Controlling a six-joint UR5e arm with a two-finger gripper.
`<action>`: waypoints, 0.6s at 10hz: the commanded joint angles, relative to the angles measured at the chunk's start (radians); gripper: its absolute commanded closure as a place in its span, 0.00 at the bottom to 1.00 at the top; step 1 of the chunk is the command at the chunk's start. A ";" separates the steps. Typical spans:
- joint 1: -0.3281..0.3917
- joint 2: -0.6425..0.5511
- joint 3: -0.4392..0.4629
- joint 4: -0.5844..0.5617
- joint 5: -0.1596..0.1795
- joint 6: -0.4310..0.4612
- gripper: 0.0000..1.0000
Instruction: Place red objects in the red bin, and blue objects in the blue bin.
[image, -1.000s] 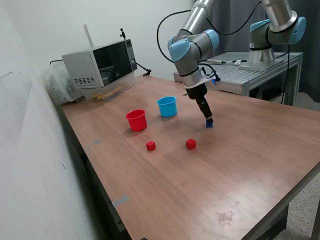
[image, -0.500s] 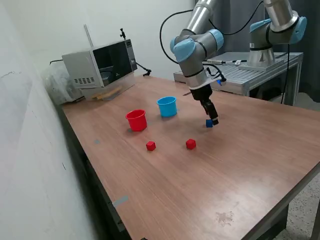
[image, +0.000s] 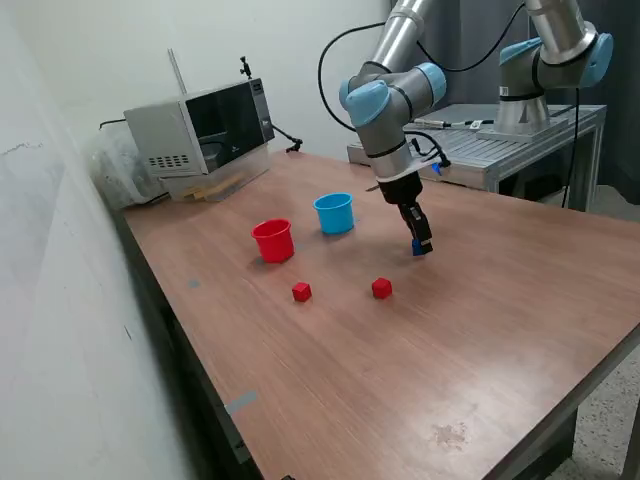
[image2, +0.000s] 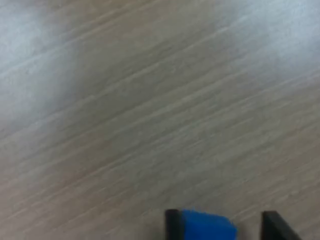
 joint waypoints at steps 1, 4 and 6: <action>-0.002 0.007 -0.002 -0.003 0.000 -0.002 1.00; -0.005 -0.018 -0.014 -0.016 -0.021 -0.010 1.00; -0.004 -0.148 -0.005 -0.042 -0.156 -0.011 1.00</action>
